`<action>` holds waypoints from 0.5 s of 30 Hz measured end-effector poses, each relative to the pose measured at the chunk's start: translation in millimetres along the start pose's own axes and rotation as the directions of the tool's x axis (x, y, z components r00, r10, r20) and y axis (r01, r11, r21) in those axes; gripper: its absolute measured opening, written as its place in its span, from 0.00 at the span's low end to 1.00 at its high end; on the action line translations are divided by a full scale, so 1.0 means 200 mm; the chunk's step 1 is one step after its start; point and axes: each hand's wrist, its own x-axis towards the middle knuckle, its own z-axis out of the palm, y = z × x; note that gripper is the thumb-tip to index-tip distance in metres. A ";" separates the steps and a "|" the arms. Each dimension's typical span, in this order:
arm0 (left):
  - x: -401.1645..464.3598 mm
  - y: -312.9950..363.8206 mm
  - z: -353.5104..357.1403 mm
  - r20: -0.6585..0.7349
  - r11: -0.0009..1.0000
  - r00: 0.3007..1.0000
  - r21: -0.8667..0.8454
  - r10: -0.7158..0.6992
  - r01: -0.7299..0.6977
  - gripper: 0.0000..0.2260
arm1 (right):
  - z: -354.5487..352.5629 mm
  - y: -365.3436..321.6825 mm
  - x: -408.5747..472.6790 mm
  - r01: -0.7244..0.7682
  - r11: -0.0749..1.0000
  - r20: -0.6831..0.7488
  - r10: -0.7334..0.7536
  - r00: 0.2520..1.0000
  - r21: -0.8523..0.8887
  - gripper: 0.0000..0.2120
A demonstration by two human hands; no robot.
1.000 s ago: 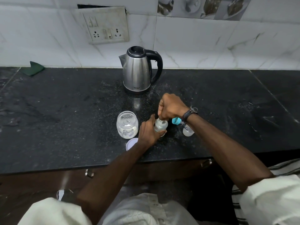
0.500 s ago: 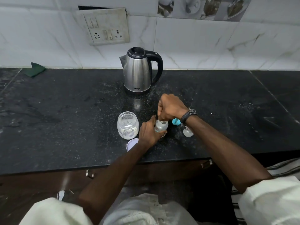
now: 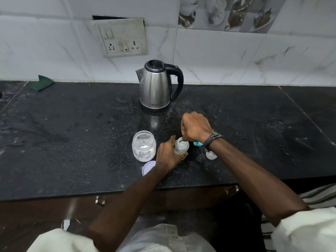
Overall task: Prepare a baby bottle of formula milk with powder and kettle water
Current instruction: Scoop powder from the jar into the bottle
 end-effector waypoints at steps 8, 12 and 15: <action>-0.01 0.03 -0.02 0.016 0.999 0.999 0.005 -0.037 0.037 0.37 | -0.30 -0.03 0.00 0.016 0.988 -0.102 0.000 0.995 0.156 0.07; -0.02 0.05 -0.03 0.040 0.996 0.996 0.004 -0.084 0.084 0.41 | -0.34 -0.15 0.04 0.145 0.948 -0.133 -0.111 0.985 0.284 0.05; -0.02 0.04 -0.03 0.048 0.993 0.992 0.006 -0.114 0.114 0.41 | -0.24 -0.25 0.05 0.234 0.923 -0.111 -0.209 0.972 0.305 0.04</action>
